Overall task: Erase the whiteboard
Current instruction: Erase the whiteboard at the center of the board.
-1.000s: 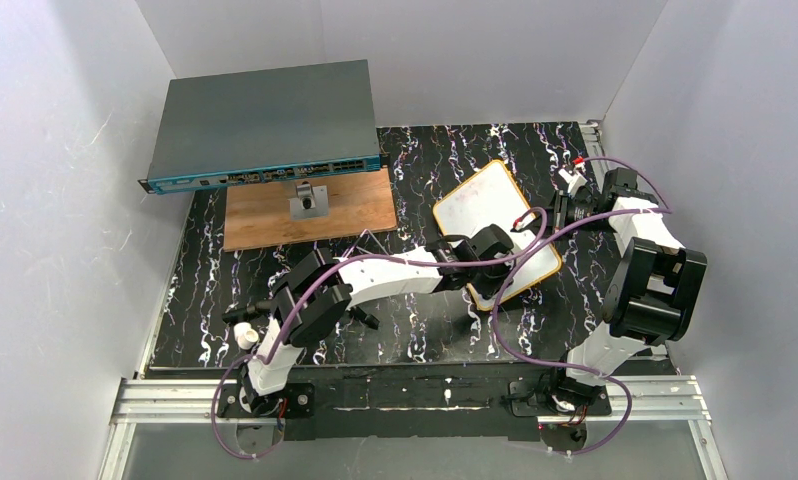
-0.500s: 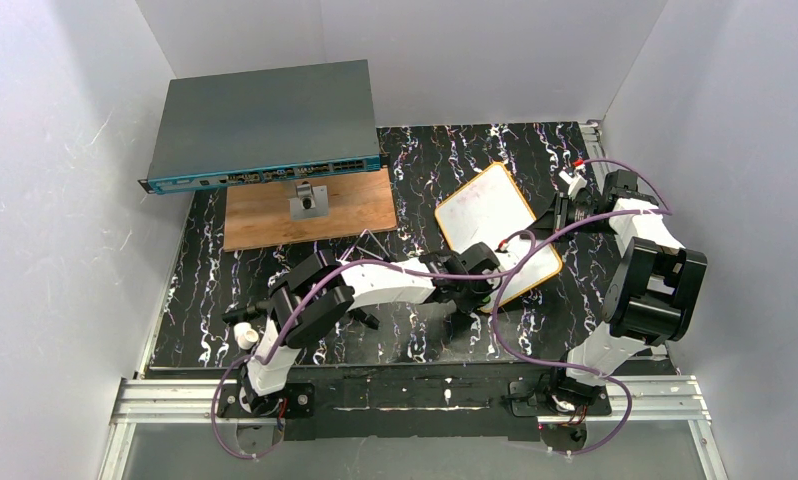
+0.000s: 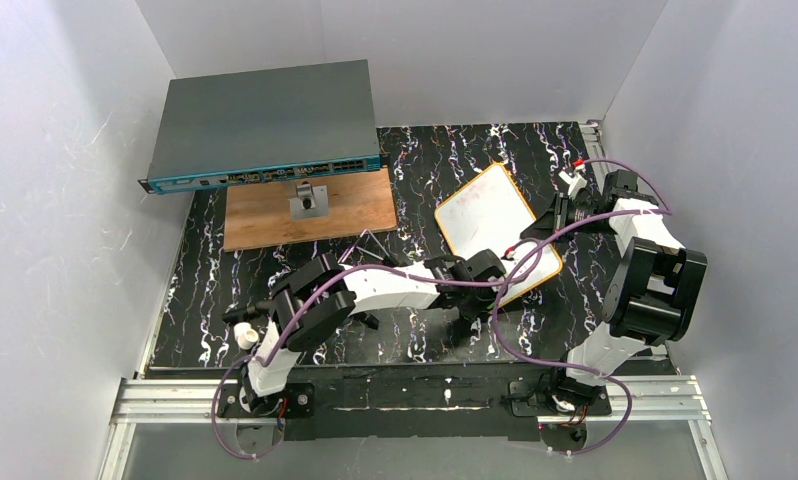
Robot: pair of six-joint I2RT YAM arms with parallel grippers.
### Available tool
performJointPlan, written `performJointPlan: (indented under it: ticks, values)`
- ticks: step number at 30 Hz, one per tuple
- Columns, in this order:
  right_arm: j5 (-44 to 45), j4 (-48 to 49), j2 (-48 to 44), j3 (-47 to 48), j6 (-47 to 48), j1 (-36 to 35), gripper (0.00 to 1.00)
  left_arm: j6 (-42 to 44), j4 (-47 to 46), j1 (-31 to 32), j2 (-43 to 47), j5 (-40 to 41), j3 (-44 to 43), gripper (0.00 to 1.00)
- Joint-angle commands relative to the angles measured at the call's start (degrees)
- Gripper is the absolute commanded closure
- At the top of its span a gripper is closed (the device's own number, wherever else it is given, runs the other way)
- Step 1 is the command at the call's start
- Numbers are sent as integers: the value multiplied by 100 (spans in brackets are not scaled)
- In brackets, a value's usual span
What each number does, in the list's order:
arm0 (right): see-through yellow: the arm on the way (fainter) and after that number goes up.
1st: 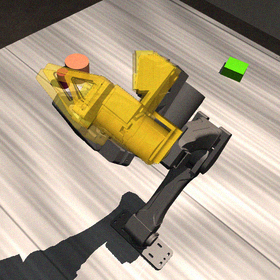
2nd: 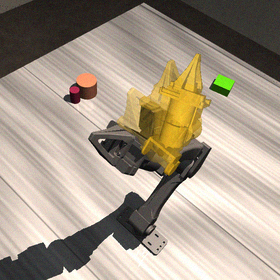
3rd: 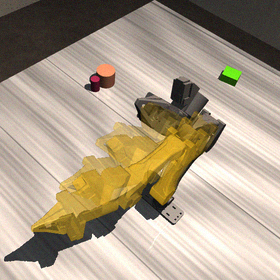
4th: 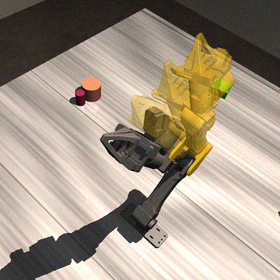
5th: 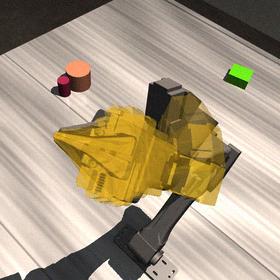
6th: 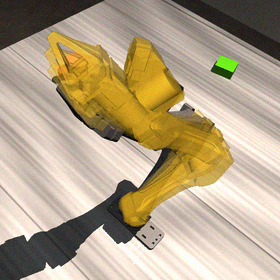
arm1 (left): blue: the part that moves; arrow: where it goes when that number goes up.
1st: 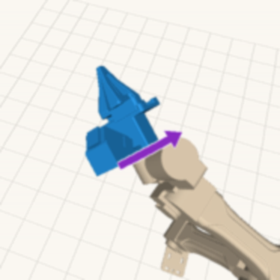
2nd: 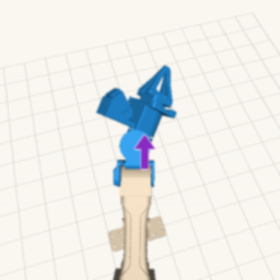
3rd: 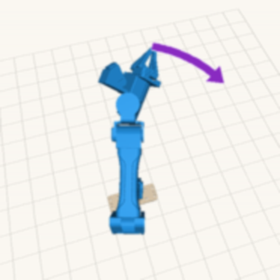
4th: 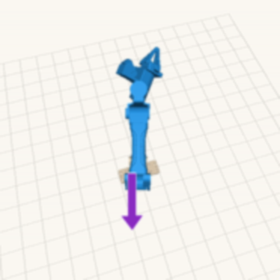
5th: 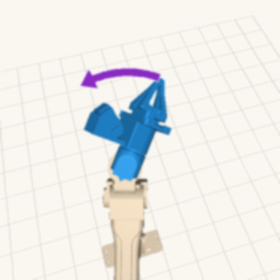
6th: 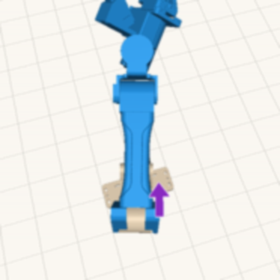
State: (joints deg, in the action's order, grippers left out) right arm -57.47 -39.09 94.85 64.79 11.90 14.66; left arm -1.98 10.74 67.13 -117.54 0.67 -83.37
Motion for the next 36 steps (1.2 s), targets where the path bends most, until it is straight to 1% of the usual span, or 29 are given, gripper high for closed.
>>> performJointPlan:
  ticks: [1, 8, 14, 17, 23, 26, 28, 31, 36]
  values:
    - [-715, -116, -191, 68, -230, -24, 99, -46, 121, 120, -72, -66, -234, 100]
    - [-718, -114, -206, 46, -230, -28, 99, 63, 154, 96, -238, 319, -601, 100]
    - [-720, -101, -235, 29, -226, -33, 99, 179, 243, 7, -519, 247, -1255, 100]
    - [-728, -105, -244, 10, -230, -35, 99, 384, 349, -58, -676, 227, -1650, 100]
    - [-727, -97, -265, -11, -230, -41, 99, 422, 442, -247, -868, 85, -2305, 100]
    - [-712, -94, -265, -11, -223, -39, 99, 322, 415, -321, -899, -16, -2457, 100]
    - [-702, -90, -262, -11, -223, -34, 99, 243, 321, -361, -823, -65, -2385, 100]
    - [-674, -93, -249, -3, -211, -36, 99, -74, -27, -403, -529, -252, -2002, 100]
    - [-543, -203, -250, 70, -79, -34, 99, -363, -599, -560, 321, -624, -977, 100]
